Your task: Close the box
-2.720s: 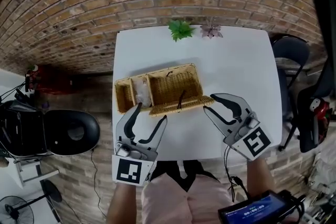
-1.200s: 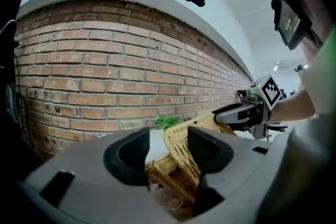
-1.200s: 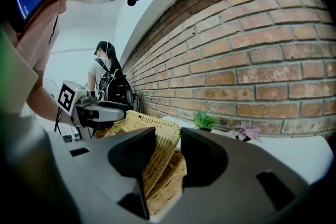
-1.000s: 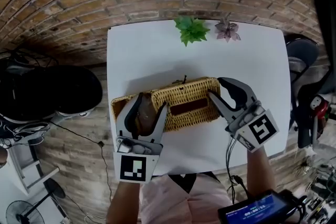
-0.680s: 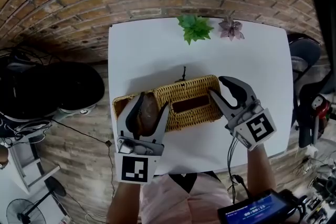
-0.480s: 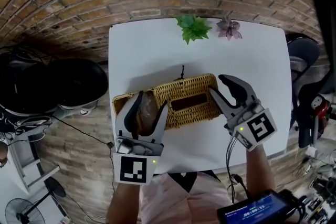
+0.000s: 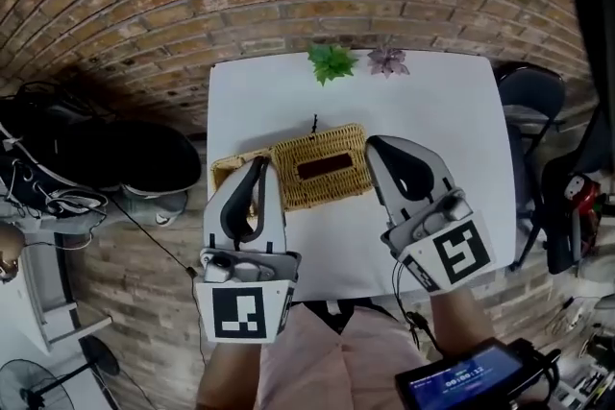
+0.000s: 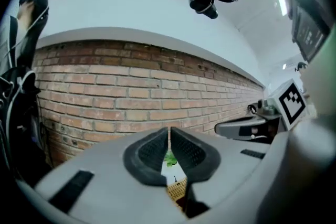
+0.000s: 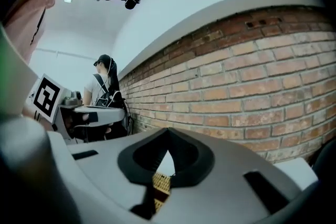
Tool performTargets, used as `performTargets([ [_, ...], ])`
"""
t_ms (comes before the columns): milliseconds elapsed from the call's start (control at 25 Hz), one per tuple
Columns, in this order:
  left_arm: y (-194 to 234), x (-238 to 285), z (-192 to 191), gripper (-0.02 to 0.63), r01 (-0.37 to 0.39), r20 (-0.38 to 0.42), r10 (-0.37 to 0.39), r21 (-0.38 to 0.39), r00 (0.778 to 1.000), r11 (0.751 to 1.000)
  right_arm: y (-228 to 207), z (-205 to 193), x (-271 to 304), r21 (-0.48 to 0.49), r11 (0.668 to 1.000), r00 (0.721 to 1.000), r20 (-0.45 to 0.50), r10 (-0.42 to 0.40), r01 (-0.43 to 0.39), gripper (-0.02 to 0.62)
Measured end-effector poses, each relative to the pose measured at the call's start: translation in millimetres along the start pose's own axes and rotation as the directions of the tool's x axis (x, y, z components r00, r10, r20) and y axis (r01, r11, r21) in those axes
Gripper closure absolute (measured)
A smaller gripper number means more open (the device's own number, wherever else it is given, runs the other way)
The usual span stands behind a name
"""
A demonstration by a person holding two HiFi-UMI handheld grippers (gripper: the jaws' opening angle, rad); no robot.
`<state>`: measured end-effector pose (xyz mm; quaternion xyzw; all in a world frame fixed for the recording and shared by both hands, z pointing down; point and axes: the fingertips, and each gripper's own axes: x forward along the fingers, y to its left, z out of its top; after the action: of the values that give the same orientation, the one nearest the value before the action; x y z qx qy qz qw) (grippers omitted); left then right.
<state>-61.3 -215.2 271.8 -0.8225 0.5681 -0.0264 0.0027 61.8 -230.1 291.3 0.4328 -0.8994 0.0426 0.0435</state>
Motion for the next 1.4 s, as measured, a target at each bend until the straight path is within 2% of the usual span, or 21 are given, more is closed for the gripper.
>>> performTargets([
  [240,-10,-24,54,0.588,-0.075,0.074,0.072,0.028,0.995,0.997,16,49,-27,-0.062,0.997,0.996,0.081,-0.041,0.046,0.595],
  [480,-24,-35,80,0.588,-0.082,0.123,0.076,0.047,0.990,0.996,22,67,-46,-0.092,0.993,0.993,0.103,-0.059,0.068,0.595],
  [1040,-37,-34,89,0.589,-0.067,0.132,0.062,0.037,0.989,0.997,24,80,-53,-0.102,0.993,0.992,0.115,-0.052,0.064,0.597],
  [1400,-28,-6,90,0.588,-0.056,0.103,0.054,0.023,0.993,0.998,4,80,-33,-0.082,0.994,0.994,0.085,-0.067,0.074,0.597],
])
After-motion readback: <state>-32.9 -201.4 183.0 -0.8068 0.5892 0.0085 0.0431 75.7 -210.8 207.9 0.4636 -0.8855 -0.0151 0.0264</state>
